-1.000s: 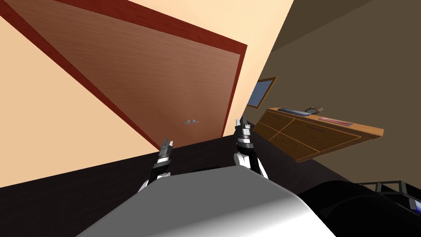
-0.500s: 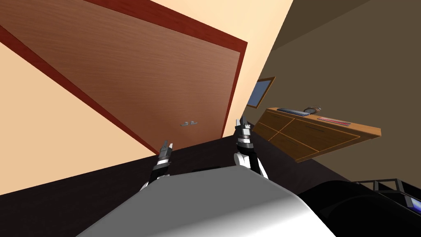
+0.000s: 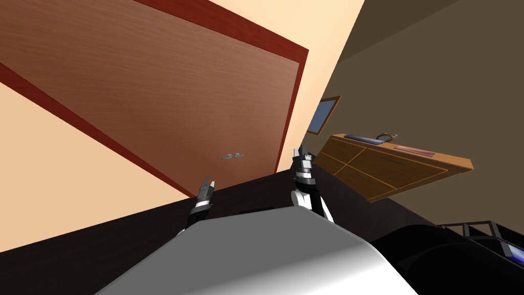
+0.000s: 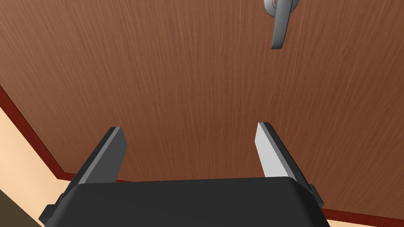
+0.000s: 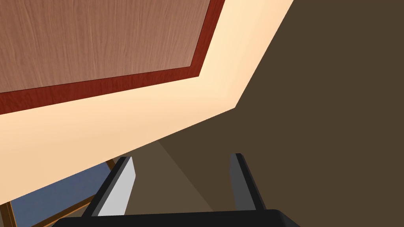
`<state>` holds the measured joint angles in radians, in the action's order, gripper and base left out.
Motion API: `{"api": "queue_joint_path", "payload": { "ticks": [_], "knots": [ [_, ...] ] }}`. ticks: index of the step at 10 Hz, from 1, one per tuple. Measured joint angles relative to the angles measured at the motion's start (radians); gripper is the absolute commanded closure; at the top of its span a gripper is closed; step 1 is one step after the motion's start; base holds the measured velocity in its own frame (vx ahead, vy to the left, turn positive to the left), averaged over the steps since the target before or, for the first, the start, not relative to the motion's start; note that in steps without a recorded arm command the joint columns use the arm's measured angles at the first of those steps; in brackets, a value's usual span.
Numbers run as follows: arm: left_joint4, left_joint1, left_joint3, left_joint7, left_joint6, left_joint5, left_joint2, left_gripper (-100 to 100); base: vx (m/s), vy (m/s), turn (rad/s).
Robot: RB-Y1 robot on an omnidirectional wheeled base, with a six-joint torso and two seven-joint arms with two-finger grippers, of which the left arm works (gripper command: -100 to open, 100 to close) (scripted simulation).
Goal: Pull the door open
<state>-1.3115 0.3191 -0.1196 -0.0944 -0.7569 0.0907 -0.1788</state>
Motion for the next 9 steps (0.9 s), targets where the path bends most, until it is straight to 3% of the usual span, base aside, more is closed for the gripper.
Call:
{"api": "queue_joint_path", "payload": {
  "ticks": [9],
  "knots": [
    [0.201, -0.044, -0.019, -0.043, -0.028, 0.017, -0.024, -100, 0.131, 0.008, -0.048]
  ]
}}
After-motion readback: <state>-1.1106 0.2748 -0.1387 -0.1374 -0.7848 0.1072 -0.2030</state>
